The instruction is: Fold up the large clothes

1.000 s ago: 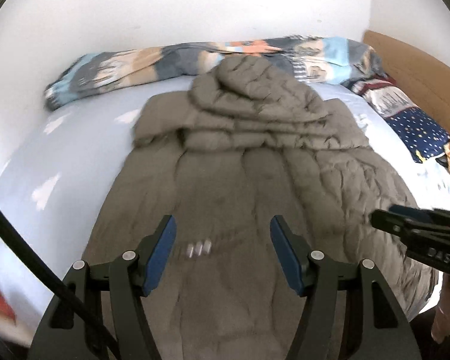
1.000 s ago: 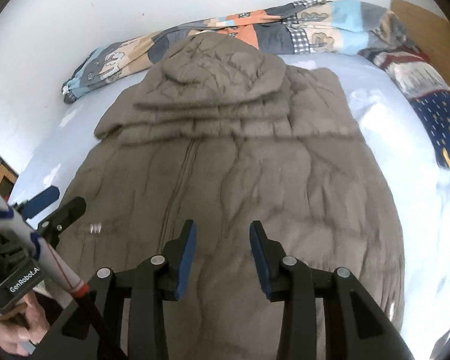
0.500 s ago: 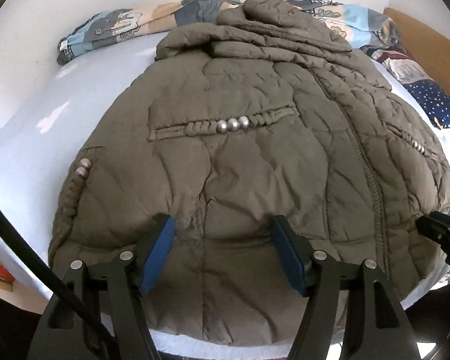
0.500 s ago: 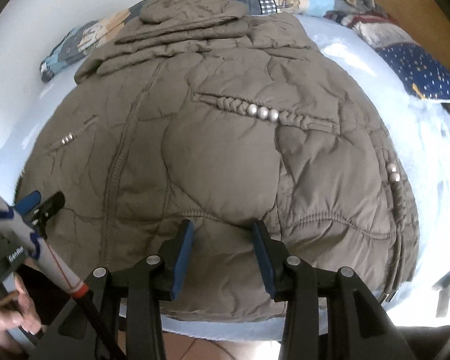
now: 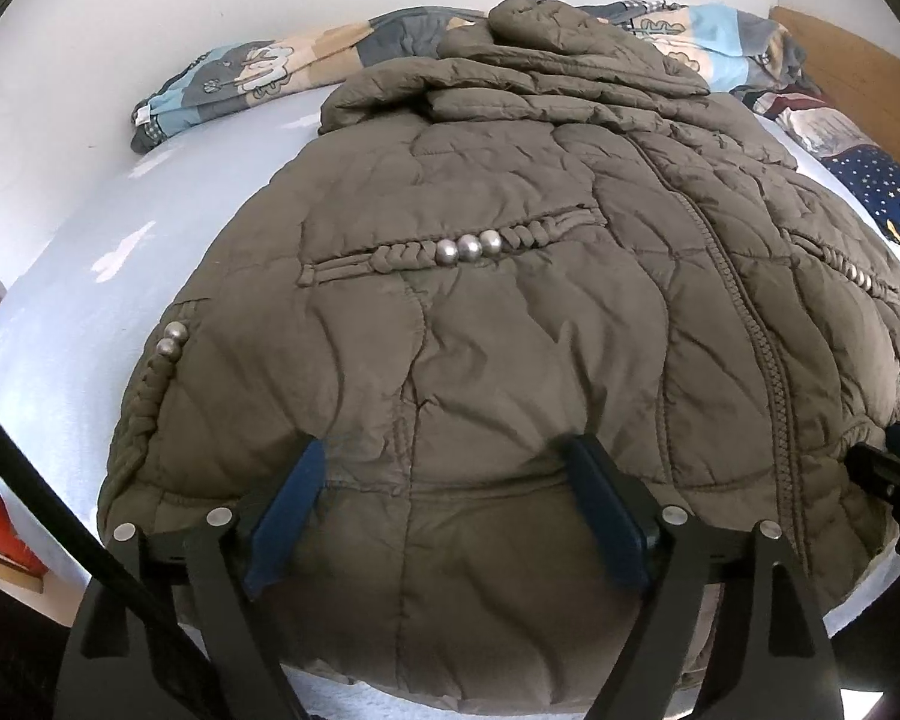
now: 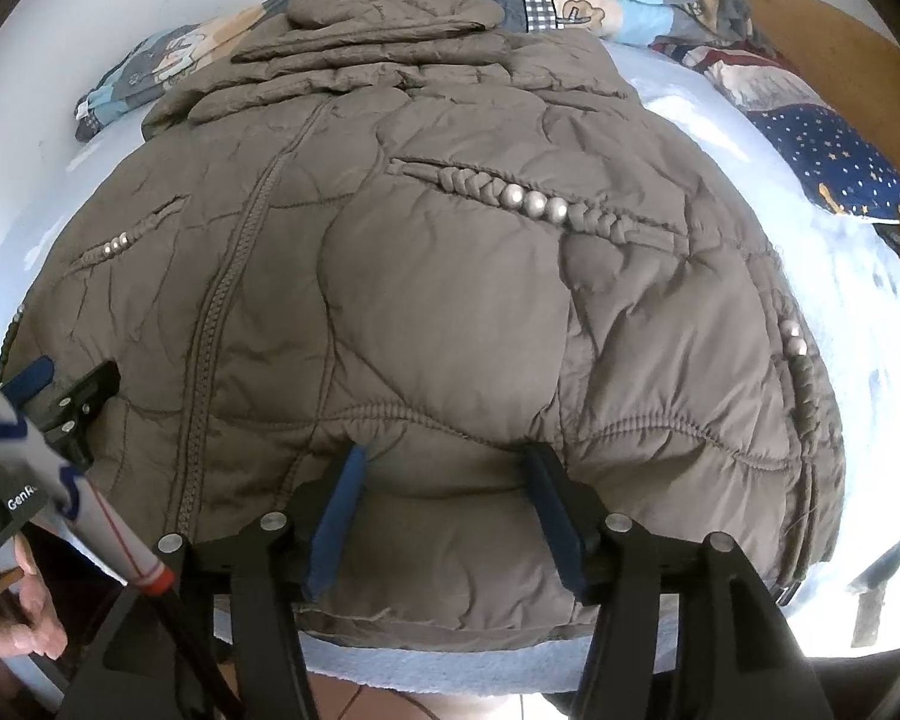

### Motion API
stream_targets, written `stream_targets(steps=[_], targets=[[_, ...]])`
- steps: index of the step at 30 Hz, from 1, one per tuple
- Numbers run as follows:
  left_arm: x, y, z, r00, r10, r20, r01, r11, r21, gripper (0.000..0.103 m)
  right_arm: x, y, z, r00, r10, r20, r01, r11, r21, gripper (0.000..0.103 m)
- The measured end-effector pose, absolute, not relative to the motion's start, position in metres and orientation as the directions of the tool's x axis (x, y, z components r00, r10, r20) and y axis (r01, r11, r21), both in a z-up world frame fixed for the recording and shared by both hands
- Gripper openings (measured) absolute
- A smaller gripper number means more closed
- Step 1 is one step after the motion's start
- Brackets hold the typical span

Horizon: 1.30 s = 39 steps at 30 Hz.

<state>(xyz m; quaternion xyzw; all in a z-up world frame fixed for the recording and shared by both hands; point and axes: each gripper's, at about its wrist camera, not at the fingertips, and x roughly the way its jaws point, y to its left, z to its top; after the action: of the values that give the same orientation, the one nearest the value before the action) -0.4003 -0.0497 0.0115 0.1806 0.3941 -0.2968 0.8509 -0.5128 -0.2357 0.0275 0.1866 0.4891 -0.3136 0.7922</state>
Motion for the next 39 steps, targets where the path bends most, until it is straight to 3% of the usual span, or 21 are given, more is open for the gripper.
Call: stream_targets(steps=[14,20,26,39], targets=[[-0.404,-0.049,0.010,0.549,-0.343,-0.762,0.620,0.779,0.096,0.091,-0.519,-0.236,0.025,0.343,-0.335,-0.877,0.702,0.712,0.002,0.070],[-0.414,-0.043,0.027,0.543,-0.367,-0.756,0.639,0.765,0.087,0.091,-0.521,-0.227,0.036,0.337,-0.380,-0.861,0.694,0.718,-0.045,0.071],[-0.436,-0.042,0.045,0.583,-0.425,-0.693,0.676,0.726,0.124,0.090,-0.526,-0.214,0.054,0.322,-0.494,-0.807,0.698,0.700,-0.150,0.071],[-0.433,-0.051,0.029,0.575,-0.409,-0.709,0.693,0.704,0.155,0.091,-0.518,-0.209,0.049,0.321,-0.502,-0.803,0.678,0.714,-0.175,0.071]])
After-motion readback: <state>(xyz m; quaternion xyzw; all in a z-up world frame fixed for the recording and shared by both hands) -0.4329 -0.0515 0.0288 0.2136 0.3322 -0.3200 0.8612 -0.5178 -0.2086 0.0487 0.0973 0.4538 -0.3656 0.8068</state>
